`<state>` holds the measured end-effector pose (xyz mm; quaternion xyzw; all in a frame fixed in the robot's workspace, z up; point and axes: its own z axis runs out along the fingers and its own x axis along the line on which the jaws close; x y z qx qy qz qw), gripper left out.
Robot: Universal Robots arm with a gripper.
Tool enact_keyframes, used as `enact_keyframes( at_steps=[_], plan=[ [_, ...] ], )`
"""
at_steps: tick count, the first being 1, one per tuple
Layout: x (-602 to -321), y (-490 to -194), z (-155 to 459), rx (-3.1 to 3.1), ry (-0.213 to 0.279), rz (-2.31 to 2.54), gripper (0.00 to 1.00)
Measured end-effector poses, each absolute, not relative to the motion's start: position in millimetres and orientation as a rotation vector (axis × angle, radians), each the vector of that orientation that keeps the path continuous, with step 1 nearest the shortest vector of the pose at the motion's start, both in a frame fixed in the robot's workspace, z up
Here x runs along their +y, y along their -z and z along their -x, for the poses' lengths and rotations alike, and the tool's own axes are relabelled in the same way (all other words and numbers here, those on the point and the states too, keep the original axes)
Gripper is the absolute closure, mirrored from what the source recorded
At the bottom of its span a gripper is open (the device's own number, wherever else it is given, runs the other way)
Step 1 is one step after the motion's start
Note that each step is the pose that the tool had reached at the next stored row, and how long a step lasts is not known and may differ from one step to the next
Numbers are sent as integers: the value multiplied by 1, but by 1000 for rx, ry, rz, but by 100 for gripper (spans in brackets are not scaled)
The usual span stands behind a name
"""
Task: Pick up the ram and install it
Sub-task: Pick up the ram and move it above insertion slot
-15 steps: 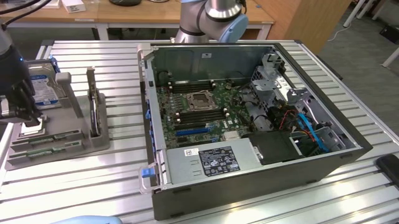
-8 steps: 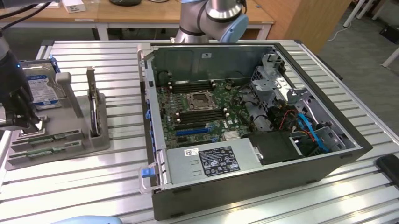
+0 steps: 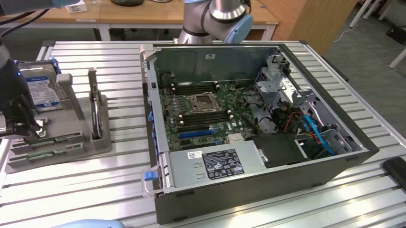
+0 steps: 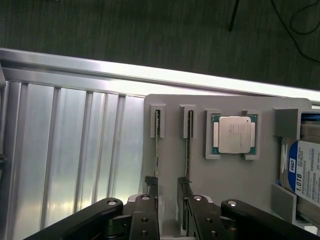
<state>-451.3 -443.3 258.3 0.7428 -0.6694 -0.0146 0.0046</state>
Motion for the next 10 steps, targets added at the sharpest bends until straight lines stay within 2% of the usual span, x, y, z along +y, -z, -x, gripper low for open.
enact_keyframes(
  at_steps=[10],
  plan=[
    [-443,-253,451,-2097,44,-2328,70]
  ],
)
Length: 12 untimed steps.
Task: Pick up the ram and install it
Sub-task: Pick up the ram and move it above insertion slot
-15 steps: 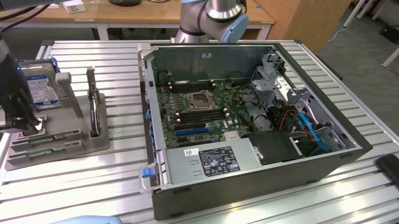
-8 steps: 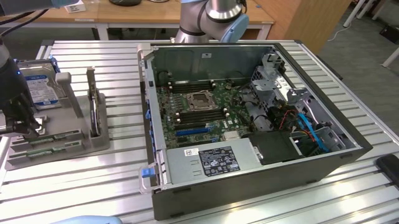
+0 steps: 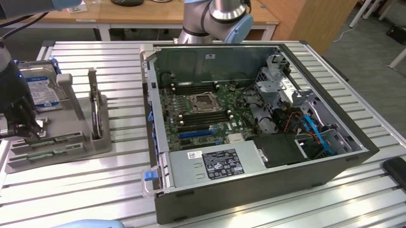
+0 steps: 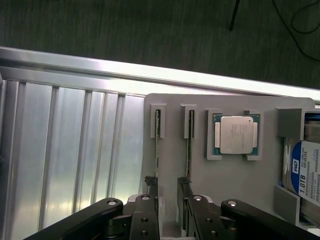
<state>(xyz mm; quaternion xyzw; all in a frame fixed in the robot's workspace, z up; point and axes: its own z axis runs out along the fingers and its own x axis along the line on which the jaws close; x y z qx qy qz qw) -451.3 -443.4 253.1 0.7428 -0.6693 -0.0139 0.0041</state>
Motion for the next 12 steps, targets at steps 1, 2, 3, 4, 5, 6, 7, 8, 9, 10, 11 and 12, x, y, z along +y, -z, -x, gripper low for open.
enact_keyframes(
  at_steps=[1,2,3,4,5,6,7,8,9,10,11,12],
  plan=[
    [-443,-252,451,-2098,43,-2328,70],
    [-443,-251,451,-2098,42,-2328,70],
    [-443,-249,451,-2098,41,-2328,70],
    [-443,-248,451,-2099,40,-2329,70],
    [-443,-247,451,-2099,39,-2329,70],
    [-443,-245,451,-2100,38,-2330,70],
    [-443,-244,451,-2100,36,-2330,70],
    [-443,-243,451,-2101,35,-2331,70],
    [-443,-241,451,-2101,34,-2331,70],
    [-443,-240,451,-2101,32,-2332,70],
    [-443,-239,451,-2102,31,-2332,70],
    [-443,-238,451,-2102,29,-2333,70]
  ],
)
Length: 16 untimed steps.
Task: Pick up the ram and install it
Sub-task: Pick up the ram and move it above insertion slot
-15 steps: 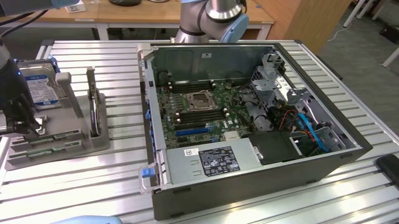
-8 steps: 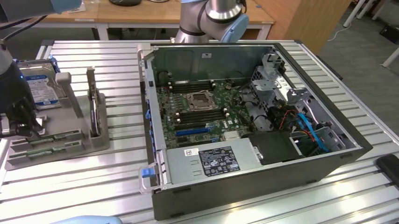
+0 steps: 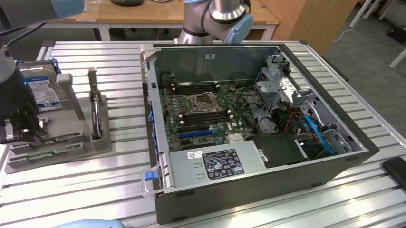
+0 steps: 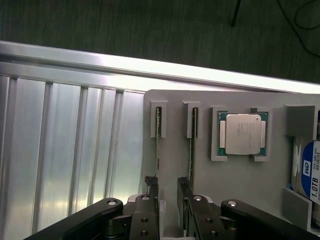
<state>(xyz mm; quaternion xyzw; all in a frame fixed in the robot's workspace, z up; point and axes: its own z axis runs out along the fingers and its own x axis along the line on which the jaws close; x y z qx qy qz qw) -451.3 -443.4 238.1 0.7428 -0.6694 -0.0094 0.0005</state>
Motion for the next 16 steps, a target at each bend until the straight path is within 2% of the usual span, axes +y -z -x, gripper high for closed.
enact_keyframes(
  at_steps=[16],
  plan=[
    [-447,-226,451,-2105,8,-2336,70]
  ],
)
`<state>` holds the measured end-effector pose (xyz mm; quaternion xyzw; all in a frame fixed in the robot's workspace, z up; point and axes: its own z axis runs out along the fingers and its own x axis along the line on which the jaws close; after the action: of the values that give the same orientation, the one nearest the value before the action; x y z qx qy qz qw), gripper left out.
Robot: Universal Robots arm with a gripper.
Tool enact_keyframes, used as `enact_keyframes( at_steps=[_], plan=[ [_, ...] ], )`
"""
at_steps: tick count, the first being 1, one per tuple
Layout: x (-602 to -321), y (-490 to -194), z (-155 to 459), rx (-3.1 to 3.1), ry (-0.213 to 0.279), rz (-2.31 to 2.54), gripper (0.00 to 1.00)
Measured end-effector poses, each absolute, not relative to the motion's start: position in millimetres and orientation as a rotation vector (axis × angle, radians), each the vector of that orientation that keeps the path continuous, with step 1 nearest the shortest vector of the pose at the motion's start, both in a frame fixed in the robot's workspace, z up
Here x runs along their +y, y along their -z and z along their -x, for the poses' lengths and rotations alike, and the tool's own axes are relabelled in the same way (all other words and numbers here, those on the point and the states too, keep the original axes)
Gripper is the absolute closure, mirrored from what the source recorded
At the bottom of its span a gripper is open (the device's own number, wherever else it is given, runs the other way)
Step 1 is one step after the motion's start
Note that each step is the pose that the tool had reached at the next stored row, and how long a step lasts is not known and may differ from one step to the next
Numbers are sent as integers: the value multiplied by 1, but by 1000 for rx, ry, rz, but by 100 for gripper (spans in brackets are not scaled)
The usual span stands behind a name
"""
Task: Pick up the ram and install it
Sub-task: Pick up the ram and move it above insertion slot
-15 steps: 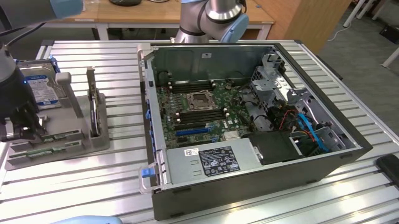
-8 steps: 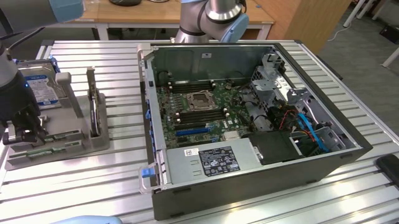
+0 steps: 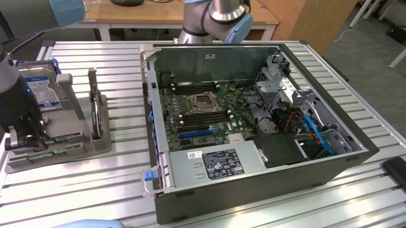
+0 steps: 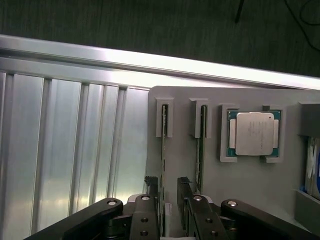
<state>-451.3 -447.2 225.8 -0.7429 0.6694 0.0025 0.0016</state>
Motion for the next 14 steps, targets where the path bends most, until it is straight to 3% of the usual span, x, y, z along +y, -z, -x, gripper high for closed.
enact_keyframes(
  at_steps=[14],
  plan=[
    [-448,-216,451,2096,10,2326,70]
  ],
)
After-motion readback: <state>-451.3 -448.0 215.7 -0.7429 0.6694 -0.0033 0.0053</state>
